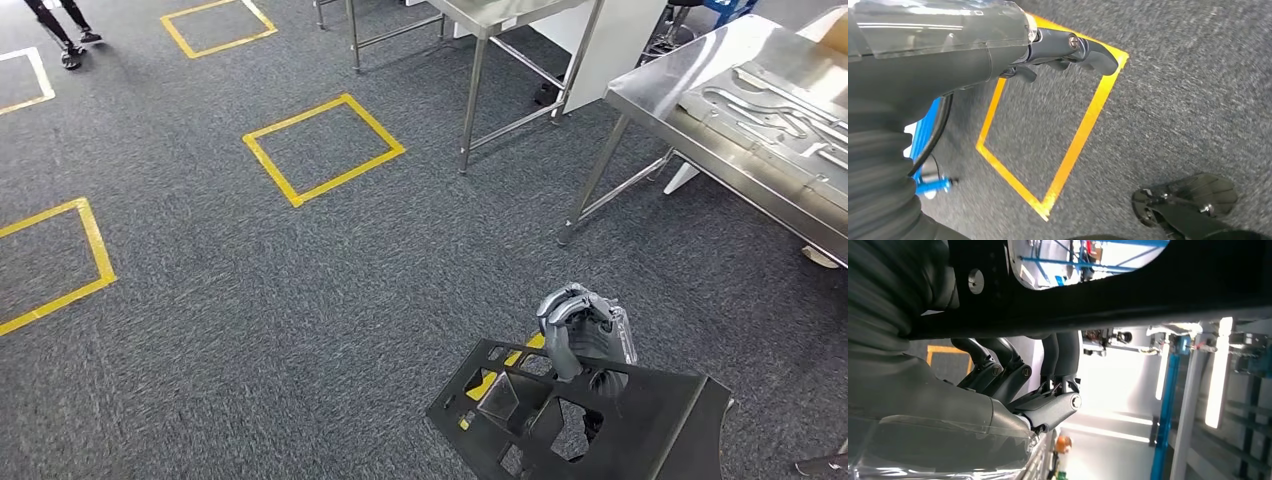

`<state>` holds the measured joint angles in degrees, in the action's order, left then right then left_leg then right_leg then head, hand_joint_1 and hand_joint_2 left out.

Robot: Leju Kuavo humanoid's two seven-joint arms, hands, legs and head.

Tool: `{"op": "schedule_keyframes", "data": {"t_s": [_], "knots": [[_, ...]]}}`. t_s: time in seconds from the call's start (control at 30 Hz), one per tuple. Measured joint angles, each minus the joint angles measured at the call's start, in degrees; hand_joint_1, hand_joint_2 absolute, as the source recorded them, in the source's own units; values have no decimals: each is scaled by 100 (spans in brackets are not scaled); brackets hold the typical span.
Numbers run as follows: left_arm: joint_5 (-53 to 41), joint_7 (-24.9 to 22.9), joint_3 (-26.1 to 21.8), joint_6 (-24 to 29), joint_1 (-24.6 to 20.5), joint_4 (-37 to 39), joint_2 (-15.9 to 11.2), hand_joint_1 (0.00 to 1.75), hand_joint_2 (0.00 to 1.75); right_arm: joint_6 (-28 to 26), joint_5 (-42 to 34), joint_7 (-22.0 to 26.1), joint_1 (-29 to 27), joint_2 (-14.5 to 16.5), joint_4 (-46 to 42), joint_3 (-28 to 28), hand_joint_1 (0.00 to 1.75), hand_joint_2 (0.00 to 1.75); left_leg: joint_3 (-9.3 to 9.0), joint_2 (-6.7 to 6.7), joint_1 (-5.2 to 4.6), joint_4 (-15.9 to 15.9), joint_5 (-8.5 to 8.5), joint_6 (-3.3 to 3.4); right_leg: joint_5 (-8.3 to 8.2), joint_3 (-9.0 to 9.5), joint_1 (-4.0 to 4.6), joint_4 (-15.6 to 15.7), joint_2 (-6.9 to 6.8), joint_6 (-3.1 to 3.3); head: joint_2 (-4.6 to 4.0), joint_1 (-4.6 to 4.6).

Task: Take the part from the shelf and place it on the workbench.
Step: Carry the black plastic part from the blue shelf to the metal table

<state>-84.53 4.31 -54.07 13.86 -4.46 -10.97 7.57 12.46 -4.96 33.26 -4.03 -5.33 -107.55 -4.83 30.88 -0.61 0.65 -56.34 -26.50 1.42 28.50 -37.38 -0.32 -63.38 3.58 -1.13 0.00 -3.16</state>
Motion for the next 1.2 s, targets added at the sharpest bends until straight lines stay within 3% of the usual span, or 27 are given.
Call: {"op": "schedule_keyframes", "data": {"t_s": [0.03,0.07,0.1,0.13,0.2,0.27,0.33,0.4,0.47,0.53,0.57,0.6,0.63,0.7,0.77,0.83,0.9,0.93,1.0,1.07,1.1,1.13,1.17,1.2], "knots": [[0,2,0,0,9,0,-2,0,175,1,-1,3,2,0,-2,0,175,175,1,72,-7,8,1,13,198,-186,-3,-385,-179,-28,0,0],[0,1,0,0,19,0,-3,0,175,1,-1,3,-1,0,-1,0,175,175,3,151,-13,7,-4,15,354,-364,-20,-761,-272,-54,0,-1],[1,0,0,0,27,0,-4,0,175,1,-1,3,-8,0,1,0,175,175,5,229,-16,4,-11,13,421,-480,-38,-1008,-315,-75,0,-1],[1,0,0,0,28,0,-5,0,175,2,-1,3,-13,0,2,0,175,175,3,304,-16,-1,-21,6,378,-489,-54,-1043,-339,-91,0,-1],[0,-1,0,-1,21,0,-5,0,175,2,-1,3,-14,0,3,0,175,175,-14,440,-13,-15,-49,-21,47,-159,-72,-455,-440,-99,0,-1],[-4,-14,0,-9,15,0,-6,0,175,2,1,1,-10,1,0,0,175,175,-48,547,-37,-34,-94,-76,-203,259,-42,310,-663,-53,0,-1],[-29,-63,5,-41,11,-1,-7,0,175,-2,16,-14,-21,2,-11,0,175,175,-86,638,-61,-39,-134,-142,-226,391,2,572,-735,17,0,-1],[-70,-143,24,-90,2,-2,-7,0,175,-17,64,-37,-74,2,-42,3,175,175,-132,726,-54,-27,-164,-208,-235,393,3,585,-599,83,0,-1],[-98,-205,41,-135,-2,-2,-6,0,175,-29,118,-43,-148,1,-97,8,175,175,-96,570,-31,-203,-317,-272,-257,416,-25,620,-476,152,0,-1],[-104,-234,48,-160,12,-2,-1,0,175,-30,163,-41,-210,2,-149,11,175,175,187,259,-10,-862,-678,-306,-271,426,-37,637,-349,203,0,-1],[-103,-235,51,-159,25,-2,4,0,175,-30,188,-44,-242,2,-165,13,175,175,384,169,-8,-1272,-850,-310,-271,425,-30,634,-275,221,0,-1],[-102,-223,55,-148,37,-2,8,0,175,-28,214,-45,-276,2,-178,14,175,175,545,129,-8,-1580,-939,-311,-270,426,-22,631,-195,227,0,-1],[-102,-193,59,-130,47,-2,11,0,175,-26,248,-48,-306,2,-191,15,175,175,621,112,-8,-1685,-906,-307,-267,429,-15,625,-108,230,0,-1],[-101,-100,71,-88,46,-2,19,0,175,-19,336,-74,-331,5,-231,15,175,175,493,55,-6,-1269,-546,-277,-261,438,-10,607,62,222,0,-1],[-91,-14,78,-68,18,-2,34,0,175,-14,421,-130,-316,26,-288,15,175,175,212,-170,2,-526,-179,-227,-249,429,-7,577,214,194,0,-1],[-70,32,80,-64,-44,-2,56,0,175,-5,472,-180,-271,50,-332,15,175,175,76,-318,0,-169,-92,-181,-253,391,-14,557,340,130,0,-1],[-38,61,81,-62,-122,-2,91,0,175,6,495,-225,-208,58,-361,16,175,175,57,-236,-6,-131,-88,-124,-277,357,-29,565,456,43,0,-1],[-20,75,80,-61,-158,-3,112,0,175,14,502,-251,-171,59,-371,16,175,175,46,-174,0,-105,-67,-86,-264,338,-30,546,423,8,0,-1],[13,99,79,-61,-199,-6,159,0,175,38,519,-305,-40,63,-378,17,175,175,31,-32,12,-43,-28,-16,-59,174,-14,221,119,-41,0,-1],[37,89,77,-75,-205,-8,181,0,175,66,547,-357,110,81,-370,16,175,175,29,120,-6,-28,-26,17,311,-184,-23,-514,-230,-78,0,-1],[47,60,76,-93,-201,-9,184,0,175,78,564,-386,170,91,-359,15,175,175,30,201,-14,-29,-32,21,430,-351,-38,-856,-297,-96,0,-1],[57,17,75,-111,-196,-9,190,0,175,90,579,-412,217,98,-343,15,175,175,26,274,-18,-31,-41,23,439,-430,-52,-1018,-326,-109,0,-1],[75,-39,74,-130,-190,-9,199,0,175,101,592,-441,262,101,-324,15,175,175,17,344,-19,-32,-52,19,341,-399,-62,-959,-354,-117,0,-1],[101,-105,70,-149,-183,-9,212,0,175,116,606,-470,306,102,-304,15,175,175,2,407,-19,-33,-66,9,161,-256,-67,-688,-399,-116,0,-1]]}}
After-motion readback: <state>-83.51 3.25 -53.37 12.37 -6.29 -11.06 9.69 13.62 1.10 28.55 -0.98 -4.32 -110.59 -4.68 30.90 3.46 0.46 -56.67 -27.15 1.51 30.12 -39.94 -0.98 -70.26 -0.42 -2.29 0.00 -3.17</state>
